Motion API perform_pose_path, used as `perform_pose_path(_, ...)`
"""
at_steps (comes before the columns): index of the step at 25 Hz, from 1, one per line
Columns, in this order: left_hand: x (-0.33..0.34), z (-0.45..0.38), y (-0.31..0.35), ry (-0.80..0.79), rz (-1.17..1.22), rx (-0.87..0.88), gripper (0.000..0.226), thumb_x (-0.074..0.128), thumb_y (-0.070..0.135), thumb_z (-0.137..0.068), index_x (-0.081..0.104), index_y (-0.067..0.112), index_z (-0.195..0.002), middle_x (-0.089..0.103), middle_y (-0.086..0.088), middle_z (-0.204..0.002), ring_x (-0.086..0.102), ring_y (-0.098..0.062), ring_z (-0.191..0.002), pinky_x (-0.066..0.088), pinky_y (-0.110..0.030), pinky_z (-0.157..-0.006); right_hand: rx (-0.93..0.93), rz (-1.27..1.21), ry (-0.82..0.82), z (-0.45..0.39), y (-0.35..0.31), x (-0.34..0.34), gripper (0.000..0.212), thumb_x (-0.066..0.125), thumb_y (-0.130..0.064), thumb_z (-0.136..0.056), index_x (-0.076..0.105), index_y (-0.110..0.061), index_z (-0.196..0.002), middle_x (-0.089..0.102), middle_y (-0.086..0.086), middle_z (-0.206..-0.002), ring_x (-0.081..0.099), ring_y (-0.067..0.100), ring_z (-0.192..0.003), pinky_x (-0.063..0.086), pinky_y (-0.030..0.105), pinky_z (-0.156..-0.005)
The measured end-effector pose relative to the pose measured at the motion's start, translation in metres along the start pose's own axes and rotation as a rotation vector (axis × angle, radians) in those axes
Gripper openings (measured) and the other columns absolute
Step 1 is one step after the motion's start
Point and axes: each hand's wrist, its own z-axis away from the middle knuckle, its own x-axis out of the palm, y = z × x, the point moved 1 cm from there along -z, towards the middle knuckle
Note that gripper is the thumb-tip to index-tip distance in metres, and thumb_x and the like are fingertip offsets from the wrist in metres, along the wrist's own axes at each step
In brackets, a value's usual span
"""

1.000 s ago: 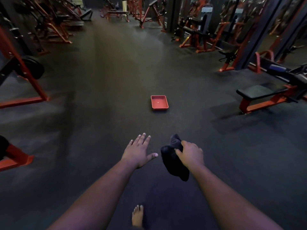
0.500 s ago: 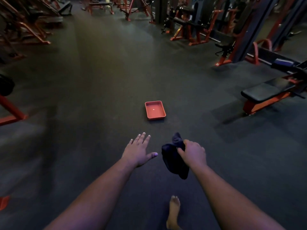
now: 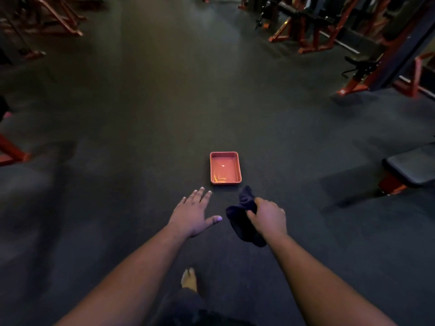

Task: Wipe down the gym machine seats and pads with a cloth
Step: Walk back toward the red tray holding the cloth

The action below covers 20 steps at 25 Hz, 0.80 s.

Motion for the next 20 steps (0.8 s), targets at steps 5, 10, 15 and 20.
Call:
perform_pose_path(5,-0.015,-0.147,-0.035,-0.020,0.023,-0.016,0.106,0.020,0.088,-0.079,0.000,0.025,-0.161,-0.001,-0.003,-0.170,0.004,-0.021,-0.156,0.014,-0.046,-0.126,0.016,0.007,-0.051,-0.148,0.000,0.020,0.025,0.059,-0.045,-0.089,0.059,-0.025,-0.105,0.069,0.000,-0.107,0.063,0.026,-0.104,0.047,0.041,-0.088)
perform_pose_path(10,-0.034,-0.297,-0.076,-0.158,0.021,-0.005,0.099,0.028,0.083,-0.088,-0.002,0.024,-0.161,-0.002,-0.005,-0.170,0.002,-0.023,-0.156,0.013,-0.048,-0.126,0.104,-0.025,-0.139,-0.291,-0.012,0.040,0.022,0.061,-0.041,-0.088,0.057,-0.021,-0.098,0.069,0.004,-0.103,0.064,0.031,-0.101,0.049,0.043,-0.084)
perform_pose_path(15,-0.017,-0.446,-0.103,-0.284,0.109,-0.073,0.097,0.033,0.080,-0.090,-0.002,0.024,-0.161,-0.005,-0.004,-0.170,-0.001,-0.023,-0.156,0.010,-0.048,-0.126,0.140,-0.064,-0.257,-0.439,0.002,0.089,0.018,0.061,-0.039,-0.090,0.050,-0.024,-0.091,0.068,0.004,-0.101,0.064,0.030,-0.098,0.047,0.040,-0.080)
perform_pose_path(20,0.072,-0.603,-0.119,-0.318,0.134,-0.128,0.097,0.031,0.080,-0.090,-0.001,0.023,-0.161,-0.003,-0.004,-0.170,0.000,-0.022,-0.156,0.012,-0.048,-0.126,0.101,-0.061,-0.348,-0.590,0.043,0.212,0.017,0.060,-0.036,-0.093,0.058,-0.020,-0.098,0.068,0.004,-0.098,0.065,0.029,-0.094,0.046,0.039,-0.076)
